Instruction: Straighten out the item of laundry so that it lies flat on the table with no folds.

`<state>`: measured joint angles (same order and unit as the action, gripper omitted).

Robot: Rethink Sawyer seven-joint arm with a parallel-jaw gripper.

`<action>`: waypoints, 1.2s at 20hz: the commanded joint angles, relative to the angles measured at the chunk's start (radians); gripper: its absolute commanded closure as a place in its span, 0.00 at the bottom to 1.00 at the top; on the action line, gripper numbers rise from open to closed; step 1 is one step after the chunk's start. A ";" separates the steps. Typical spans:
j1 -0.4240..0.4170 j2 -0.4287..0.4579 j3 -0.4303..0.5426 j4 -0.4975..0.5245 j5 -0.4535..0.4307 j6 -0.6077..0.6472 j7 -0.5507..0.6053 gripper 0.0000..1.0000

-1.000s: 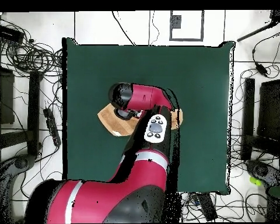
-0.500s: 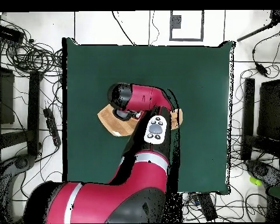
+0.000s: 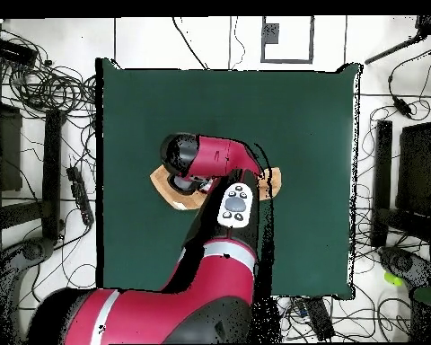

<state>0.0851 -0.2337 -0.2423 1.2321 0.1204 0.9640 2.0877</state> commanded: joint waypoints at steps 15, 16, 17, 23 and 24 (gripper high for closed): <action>-0.013 -0.029 0.183 0.381 -0.093 -0.320 -0.016 1.00; -0.018 -0.022 0.184 0.374 -0.100 -0.317 -0.018 1.00; -0.023 -0.015 0.188 0.363 -0.104 -0.313 -0.018 1.00; -0.041 0.054 0.197 0.291 -0.130 -0.306 -0.010 1.00; -0.039 0.067 0.192 0.272 -0.133 -0.300 -0.006 1.00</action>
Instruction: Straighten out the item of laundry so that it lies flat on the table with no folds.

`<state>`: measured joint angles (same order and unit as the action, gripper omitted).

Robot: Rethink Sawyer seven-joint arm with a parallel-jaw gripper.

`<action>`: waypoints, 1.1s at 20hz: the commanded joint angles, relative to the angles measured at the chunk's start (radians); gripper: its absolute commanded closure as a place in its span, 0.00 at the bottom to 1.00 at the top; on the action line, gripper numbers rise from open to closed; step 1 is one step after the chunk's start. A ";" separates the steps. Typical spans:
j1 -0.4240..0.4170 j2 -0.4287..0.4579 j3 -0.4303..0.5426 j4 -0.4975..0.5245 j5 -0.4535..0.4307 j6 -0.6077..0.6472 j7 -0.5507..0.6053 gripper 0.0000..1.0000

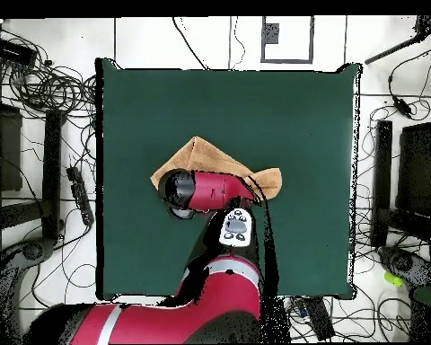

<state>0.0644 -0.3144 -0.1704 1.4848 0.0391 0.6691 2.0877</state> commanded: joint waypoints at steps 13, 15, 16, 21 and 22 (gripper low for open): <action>-0.070 0.210 0.123 -0.159 -0.027 0.200 -0.018 1.00; -0.082 0.205 0.129 -0.179 -0.022 0.248 -0.020 1.00; -0.087 0.203 0.132 -0.187 -0.021 0.264 -0.020 1.00; -0.105 0.194 0.143 -0.204 -0.031 0.297 -0.016 1.00; -0.106 0.198 0.144 -0.204 -0.036 0.289 -0.016 1.00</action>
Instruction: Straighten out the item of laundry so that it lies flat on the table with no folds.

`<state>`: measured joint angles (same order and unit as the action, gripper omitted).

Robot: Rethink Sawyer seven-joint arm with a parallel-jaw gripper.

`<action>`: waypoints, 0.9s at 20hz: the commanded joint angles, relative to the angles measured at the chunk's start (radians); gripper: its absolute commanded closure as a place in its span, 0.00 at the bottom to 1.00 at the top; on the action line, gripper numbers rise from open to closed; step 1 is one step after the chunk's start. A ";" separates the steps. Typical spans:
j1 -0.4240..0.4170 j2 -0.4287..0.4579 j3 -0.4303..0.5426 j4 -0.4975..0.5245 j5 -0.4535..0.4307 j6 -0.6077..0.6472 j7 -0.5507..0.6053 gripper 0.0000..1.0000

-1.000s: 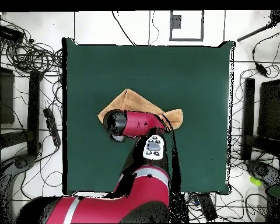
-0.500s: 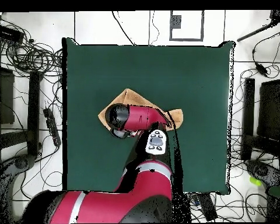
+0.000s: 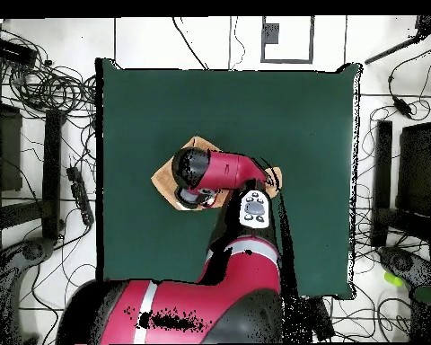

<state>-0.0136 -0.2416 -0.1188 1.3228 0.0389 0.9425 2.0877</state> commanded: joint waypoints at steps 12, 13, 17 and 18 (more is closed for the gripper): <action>-0.008 0.236 0.065 -0.174 -0.047 0.023 0.052 1.00; -0.008 0.247 0.064 -0.190 -0.045 0.028 0.057 1.00; -0.003 0.286 0.055 -0.262 -0.039 0.069 0.092 1.00; -0.002 0.296 0.052 -0.282 -0.037 0.082 0.099 1.00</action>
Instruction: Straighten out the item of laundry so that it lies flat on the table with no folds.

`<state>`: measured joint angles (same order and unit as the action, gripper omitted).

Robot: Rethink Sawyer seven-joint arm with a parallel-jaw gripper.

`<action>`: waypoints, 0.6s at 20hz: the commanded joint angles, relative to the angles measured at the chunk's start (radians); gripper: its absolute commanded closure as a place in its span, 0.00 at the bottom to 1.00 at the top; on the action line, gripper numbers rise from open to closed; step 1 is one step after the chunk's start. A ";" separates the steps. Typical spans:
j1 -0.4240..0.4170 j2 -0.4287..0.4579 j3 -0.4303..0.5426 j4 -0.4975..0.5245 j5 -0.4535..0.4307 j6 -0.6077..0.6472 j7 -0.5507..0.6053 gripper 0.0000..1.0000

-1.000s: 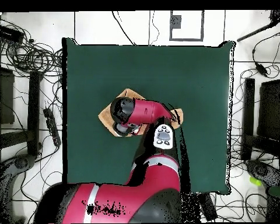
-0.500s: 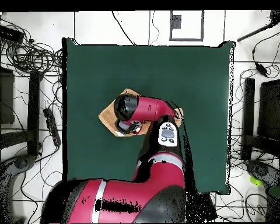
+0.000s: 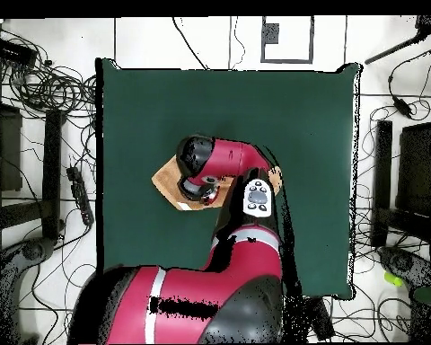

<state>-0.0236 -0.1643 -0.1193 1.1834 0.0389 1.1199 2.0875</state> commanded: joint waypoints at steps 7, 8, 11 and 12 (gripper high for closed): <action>0.008 0.252 0.043 -0.191 -0.049 -0.117 0.124 1.00; 0.007 0.260 0.043 -0.206 -0.047 -0.101 0.125 1.00; 0.003 0.276 0.042 -0.241 -0.043 -0.072 0.132 1.00; 0.002 0.279 0.042 -0.250 -0.042 -0.066 0.136 1.00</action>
<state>-0.0239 -0.0714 -0.1282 1.0205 0.0385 1.3162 2.0875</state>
